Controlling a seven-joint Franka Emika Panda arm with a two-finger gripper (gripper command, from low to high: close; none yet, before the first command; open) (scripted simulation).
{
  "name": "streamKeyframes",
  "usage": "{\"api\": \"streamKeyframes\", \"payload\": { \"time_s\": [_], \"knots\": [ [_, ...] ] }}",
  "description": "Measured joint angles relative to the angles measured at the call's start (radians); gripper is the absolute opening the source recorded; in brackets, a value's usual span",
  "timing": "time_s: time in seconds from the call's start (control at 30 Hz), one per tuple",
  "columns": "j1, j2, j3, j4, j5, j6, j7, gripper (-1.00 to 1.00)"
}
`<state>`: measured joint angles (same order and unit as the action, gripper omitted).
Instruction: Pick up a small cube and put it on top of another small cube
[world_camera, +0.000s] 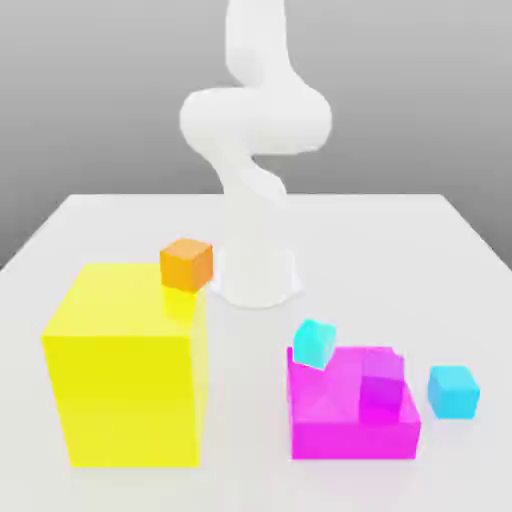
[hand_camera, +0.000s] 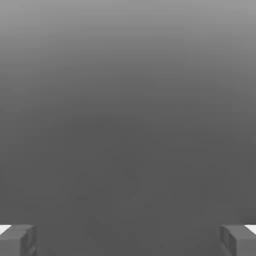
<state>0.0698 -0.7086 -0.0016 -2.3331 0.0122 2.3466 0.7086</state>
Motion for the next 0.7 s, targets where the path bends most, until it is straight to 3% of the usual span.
{"api": "streamKeyframes", "payload": {
  "time_s": [0.47, 0.7],
  "knots": [
    [0.327, 0.514, 0.074, -0.186, 0.058, 0.261, -0.506, 0.00],
    [0.463, 0.768, 0.145, -0.278, -0.015, 0.392, -0.683, 0.00]
  ]
}}
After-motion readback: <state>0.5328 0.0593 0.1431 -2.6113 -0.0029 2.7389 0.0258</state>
